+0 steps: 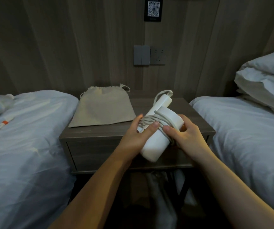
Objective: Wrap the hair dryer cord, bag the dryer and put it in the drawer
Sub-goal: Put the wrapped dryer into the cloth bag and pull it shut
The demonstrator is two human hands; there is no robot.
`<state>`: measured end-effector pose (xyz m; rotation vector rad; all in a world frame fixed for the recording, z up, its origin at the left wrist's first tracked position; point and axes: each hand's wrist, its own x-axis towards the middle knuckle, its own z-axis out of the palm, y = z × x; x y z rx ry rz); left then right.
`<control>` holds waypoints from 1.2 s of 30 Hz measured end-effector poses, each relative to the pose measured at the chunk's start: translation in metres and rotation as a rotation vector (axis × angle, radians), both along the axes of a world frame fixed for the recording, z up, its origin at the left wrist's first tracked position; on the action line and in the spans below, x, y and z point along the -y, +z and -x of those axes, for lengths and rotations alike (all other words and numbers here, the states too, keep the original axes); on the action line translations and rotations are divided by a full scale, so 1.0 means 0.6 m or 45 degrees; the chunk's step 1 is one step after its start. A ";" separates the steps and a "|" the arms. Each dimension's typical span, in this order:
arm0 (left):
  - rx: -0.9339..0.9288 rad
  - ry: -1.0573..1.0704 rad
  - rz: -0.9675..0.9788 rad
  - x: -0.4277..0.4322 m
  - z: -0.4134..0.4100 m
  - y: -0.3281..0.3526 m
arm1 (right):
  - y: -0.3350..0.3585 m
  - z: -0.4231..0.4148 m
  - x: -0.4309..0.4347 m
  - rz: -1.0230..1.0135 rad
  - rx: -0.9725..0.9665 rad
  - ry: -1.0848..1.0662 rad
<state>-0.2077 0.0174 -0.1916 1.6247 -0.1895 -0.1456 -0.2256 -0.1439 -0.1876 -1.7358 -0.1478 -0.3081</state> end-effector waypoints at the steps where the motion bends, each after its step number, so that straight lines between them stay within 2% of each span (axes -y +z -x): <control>1: -0.018 -0.002 -0.005 0.001 -0.008 0.007 | 0.004 -0.008 0.000 -0.017 0.019 -0.016; 3: 0.036 0.007 -0.052 0.000 -0.029 0.019 | 0.012 -0.025 0.001 -0.078 0.032 -0.044; 5: 0.214 0.127 -0.192 -0.010 -0.059 0.028 | 0.017 -0.045 0.006 -0.214 -0.009 -0.096; 9: 0.385 0.583 -0.713 -0.047 -0.138 0.020 | 0.018 -0.078 0.026 -0.421 -0.101 -0.206; 11: 0.392 0.530 -1.139 -0.061 -0.171 -0.004 | 0.011 -0.087 0.033 -0.470 -0.132 -0.226; 13: 0.306 0.319 -1.551 -0.061 -0.191 -0.026 | -0.001 -0.094 0.038 -0.506 -0.166 -0.224; 15: 0.300 0.210 -1.733 -0.050 -0.197 -0.037 | -0.010 -0.096 0.041 -0.537 -0.195 -0.214; 18: 0.532 0.178 -1.694 -0.039 -0.188 -0.045 | -0.018 -0.095 0.048 -0.618 -0.221 -0.213; 21: 0.735 0.036 -1.396 -0.044 -0.175 -0.045 | -0.018 -0.092 0.058 -0.657 -0.207 -0.246; 23: 0.704 -0.073 -1.102 -0.055 -0.166 -0.042 | -0.014 -0.088 0.062 -0.691 -0.195 -0.252; 25: 0.559 -0.053 -0.866 -0.071 -0.154 -0.030 | -0.006 -0.082 0.067 -0.721 -0.167 -0.239; 26: 0.501 0.048 -0.894 -0.082 -0.152 -0.023 | -0.001 -0.079 0.070 -0.735 -0.147 -0.238; 27: 0.491 0.199 -1.100 -0.095 -0.154 -0.016 | 0.004 -0.074 0.073 -0.750 -0.125 -0.236; 29: 0.407 0.496 -1.724 -0.116 -0.163 0.003 | 0.010 -0.068 0.078 -0.755 -0.080 -0.228; 30: 0.309 0.573 -1.877 -0.119 -0.165 0.010 | 0.013 -0.065 0.080 -0.740 -0.063 -0.223; 32: 0.237 0.575 -1.922 -0.107 -0.162 0.015 | 0.018 -0.062 0.080 -0.704 -0.037 -0.222; 35: 0.585 0.353 -1.733 -0.059 -0.148 -0.011 | 0.022 -0.059 0.079 -0.690 -0.011 -0.228; 36: 0.631 0.238 -1.635 -0.041 -0.141 -0.018 | 0.024 -0.058 0.079 -0.699 -0.004 -0.223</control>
